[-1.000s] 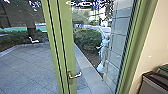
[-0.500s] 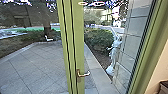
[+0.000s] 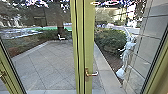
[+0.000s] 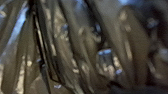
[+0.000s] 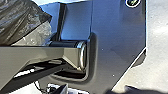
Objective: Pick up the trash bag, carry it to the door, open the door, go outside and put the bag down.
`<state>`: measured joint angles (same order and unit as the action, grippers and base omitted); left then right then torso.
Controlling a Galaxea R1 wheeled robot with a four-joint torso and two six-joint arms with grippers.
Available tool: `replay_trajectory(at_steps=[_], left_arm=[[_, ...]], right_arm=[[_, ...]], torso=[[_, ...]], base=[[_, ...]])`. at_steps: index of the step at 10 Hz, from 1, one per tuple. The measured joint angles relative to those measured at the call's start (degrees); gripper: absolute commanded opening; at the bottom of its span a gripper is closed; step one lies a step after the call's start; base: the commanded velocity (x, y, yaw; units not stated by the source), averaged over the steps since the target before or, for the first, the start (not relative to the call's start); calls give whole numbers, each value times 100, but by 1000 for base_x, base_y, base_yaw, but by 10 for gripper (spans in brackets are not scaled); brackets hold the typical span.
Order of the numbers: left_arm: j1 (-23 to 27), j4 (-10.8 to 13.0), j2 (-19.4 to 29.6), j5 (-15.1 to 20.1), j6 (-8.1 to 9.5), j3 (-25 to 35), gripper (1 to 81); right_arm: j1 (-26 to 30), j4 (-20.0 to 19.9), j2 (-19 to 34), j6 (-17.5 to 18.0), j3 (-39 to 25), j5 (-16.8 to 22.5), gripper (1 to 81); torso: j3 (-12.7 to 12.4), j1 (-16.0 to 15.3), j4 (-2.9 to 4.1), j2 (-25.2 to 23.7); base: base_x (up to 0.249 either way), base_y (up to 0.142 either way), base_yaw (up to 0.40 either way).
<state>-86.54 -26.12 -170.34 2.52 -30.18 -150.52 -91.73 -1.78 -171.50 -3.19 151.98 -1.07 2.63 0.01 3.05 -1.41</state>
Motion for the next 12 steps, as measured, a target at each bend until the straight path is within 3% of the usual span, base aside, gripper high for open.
replay_trajectory(at_steps=[12], left_arm=[[-1, 0, -15, -24, -2, 0, 10]], right_arm=[[1, 30, -2, 0, 1, -2, 811]], torso=[[0, 2, 0, 0]], base=[[0, 0, 308]])
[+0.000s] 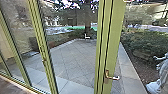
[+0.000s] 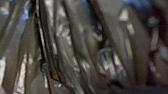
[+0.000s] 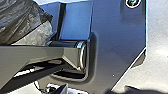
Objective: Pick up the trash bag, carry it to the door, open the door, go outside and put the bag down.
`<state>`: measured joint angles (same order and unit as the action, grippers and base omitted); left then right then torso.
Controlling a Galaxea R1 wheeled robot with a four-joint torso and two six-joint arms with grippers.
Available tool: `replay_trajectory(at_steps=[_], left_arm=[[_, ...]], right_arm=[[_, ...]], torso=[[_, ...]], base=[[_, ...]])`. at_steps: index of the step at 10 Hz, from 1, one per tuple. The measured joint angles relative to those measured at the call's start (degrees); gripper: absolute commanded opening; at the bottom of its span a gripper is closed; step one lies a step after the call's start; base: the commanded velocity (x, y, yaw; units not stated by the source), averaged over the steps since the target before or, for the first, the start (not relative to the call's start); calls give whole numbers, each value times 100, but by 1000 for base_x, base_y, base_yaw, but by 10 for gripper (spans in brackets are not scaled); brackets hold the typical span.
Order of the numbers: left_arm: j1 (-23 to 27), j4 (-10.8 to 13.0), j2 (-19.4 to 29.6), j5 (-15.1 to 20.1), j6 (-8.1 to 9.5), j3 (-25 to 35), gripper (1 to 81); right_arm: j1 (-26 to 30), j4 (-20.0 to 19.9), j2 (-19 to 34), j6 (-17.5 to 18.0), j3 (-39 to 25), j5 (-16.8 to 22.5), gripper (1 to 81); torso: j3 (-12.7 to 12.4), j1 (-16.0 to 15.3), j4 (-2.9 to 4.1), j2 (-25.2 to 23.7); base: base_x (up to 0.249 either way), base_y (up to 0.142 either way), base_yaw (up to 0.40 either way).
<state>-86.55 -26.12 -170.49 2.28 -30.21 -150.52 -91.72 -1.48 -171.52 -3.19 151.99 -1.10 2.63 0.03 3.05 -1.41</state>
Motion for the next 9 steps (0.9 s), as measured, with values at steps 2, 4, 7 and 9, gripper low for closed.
replay_trajectory(at_steps=[2, 4, 7, 9], left_arm=[[1, 0, 0, 6, -46, -1, 10], [-5, 0, 0, 2, -63, 0, 10], [0, 0, -11, -11, -63, -4, 10], [0, -2, -11, -13, -63, -4, 10]], right_arm=[[-4, 2, -1, 0, 0, -11, 811], [-4, 5, -1, 0, 0, -22, 811], [-1, 7, -1, -2, 2, -16, 811], [-6, 7, -1, 0, 2, -6, 811]], torso=[[0, 0, 0, 0], [0, 0, 0, 0], [0, 0, 0, 0], [0, 0, 0, 0]], base=[[0, 0, 232], [0, 0, 162], [0, 0, 36], [0, -88, 0]])
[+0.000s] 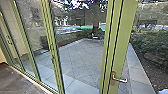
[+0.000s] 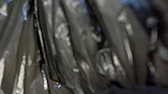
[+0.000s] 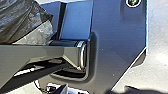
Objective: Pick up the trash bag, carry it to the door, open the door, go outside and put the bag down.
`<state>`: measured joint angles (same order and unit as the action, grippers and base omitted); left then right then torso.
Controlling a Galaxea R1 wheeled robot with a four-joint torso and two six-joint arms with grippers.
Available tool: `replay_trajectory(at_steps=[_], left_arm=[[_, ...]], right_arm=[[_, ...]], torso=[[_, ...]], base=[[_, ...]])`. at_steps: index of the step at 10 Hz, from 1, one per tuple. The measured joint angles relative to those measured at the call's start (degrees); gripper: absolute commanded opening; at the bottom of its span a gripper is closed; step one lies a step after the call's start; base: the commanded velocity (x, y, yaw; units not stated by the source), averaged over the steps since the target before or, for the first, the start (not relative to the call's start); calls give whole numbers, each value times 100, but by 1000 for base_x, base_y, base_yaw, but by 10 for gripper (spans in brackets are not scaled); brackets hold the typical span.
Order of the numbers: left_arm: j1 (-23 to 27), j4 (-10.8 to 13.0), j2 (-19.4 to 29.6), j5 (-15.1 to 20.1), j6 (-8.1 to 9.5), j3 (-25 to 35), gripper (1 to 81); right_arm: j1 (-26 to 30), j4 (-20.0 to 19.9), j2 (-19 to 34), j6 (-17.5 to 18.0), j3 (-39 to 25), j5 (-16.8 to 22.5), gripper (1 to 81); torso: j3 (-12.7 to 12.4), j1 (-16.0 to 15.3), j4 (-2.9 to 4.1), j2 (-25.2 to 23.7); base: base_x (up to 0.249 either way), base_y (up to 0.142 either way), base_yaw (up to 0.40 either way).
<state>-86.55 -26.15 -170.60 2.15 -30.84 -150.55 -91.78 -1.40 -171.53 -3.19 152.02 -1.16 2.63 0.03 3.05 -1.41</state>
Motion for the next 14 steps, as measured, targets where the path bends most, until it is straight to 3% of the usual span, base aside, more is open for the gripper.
replay_trajectory(at_steps=[9, 14], left_arm=[[17, -20, 28, 55, 66, 13, 10], [11, -22, 288, 80, 66, 336, 10]], right_arm=[[-2, -30, 20, 4, -28, 6, 811], [-48, -20, 477, 0, -805, 12, 811]], torso=[[0, 0, 0, 0], [0, 0, 0, 0]], base=[[0, 0, 0], [0, 0, 0]])
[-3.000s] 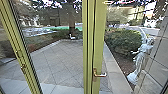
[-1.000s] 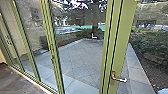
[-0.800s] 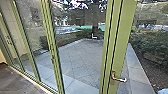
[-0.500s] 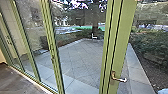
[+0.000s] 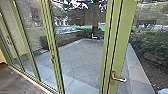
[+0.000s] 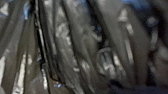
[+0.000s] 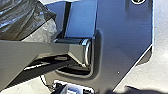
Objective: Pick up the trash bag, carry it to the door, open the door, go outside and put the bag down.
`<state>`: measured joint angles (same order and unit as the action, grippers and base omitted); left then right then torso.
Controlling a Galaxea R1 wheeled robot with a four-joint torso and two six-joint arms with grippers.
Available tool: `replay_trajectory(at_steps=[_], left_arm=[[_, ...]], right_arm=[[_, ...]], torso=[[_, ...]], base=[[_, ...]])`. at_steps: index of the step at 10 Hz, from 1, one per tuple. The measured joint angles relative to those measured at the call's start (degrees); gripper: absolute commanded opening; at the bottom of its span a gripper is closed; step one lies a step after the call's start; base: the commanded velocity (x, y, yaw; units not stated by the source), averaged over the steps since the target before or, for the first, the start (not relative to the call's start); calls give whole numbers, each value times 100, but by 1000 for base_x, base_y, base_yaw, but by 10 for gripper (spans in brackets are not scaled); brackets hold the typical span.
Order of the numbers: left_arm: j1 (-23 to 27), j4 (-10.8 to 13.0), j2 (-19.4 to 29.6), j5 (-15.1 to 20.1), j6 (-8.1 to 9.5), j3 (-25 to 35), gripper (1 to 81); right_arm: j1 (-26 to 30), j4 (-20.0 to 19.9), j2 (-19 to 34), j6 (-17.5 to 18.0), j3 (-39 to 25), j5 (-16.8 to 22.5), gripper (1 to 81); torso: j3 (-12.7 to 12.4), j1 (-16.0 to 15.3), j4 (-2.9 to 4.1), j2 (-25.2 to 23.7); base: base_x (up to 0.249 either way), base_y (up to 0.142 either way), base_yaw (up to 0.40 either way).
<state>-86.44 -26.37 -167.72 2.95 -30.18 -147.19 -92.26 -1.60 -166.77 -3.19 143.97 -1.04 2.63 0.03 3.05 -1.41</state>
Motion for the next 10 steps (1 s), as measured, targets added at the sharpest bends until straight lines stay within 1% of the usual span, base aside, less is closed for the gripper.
replay_trajectory(at_steps=[2, 4, 10], left_arm=[[-13, 0, 221, -4, 1, 394, 10], [-18, 0, 424, -15, 1, 684, 10], [-29, 0, 357, -48, 1, 681, 10]], right_arm=[[1, 2, 400, -2, -736, 0, 811], [4, 0, 867, -2, -1668, -4, 811], [4, -9, 2647, -2, -4226, -277, 811]], torso=[[0, 0, 0, 0], [0, 0, 0, 0], [0, 0, 0, 0]], base=[[0, 0, 0], [0, 0, 0], [0, 0, 0]])
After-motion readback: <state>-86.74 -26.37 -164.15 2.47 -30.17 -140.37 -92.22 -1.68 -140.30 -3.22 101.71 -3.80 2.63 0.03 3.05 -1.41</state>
